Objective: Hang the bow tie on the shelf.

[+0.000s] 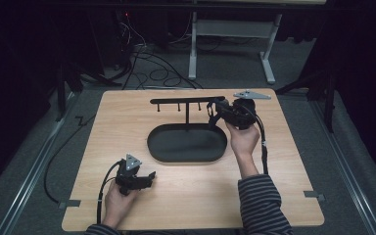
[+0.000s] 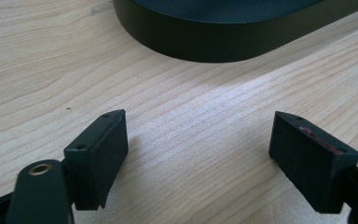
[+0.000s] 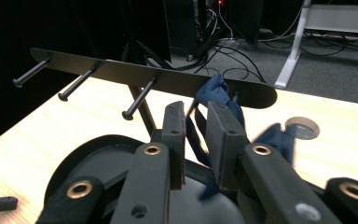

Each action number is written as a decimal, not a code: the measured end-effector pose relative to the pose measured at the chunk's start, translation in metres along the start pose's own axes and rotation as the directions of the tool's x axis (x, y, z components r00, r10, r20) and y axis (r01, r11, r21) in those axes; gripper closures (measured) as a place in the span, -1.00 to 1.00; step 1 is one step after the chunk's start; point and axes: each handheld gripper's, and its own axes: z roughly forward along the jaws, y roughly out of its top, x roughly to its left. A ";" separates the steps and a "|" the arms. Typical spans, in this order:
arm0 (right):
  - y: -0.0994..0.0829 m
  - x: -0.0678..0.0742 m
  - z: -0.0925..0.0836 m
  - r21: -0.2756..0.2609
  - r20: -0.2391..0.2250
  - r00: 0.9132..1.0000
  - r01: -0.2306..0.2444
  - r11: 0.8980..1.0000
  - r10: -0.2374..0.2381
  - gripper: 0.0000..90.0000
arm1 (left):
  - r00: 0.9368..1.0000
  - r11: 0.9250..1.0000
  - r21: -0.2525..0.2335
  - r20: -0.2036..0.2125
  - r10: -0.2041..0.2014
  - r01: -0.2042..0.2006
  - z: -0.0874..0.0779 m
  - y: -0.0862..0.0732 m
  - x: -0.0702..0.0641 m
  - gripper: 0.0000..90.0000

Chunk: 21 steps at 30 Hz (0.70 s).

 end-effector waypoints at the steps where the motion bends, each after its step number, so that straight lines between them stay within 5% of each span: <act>1: 0.000 0.000 -0.001 0.000 0.000 1.000 -0.002 1.000 0.002 0.73 | 1.000 1.000 0.000 0.000 0.000 0.000 0.000 0.000 0.000 -0.56; 21: -0.014 -0.016 -0.024 -0.018 0.028 1.000 -0.011 1.000 0.011 0.58 | 1.000 1.000 0.000 0.000 0.001 -0.001 0.000 0.000 0.000 -0.56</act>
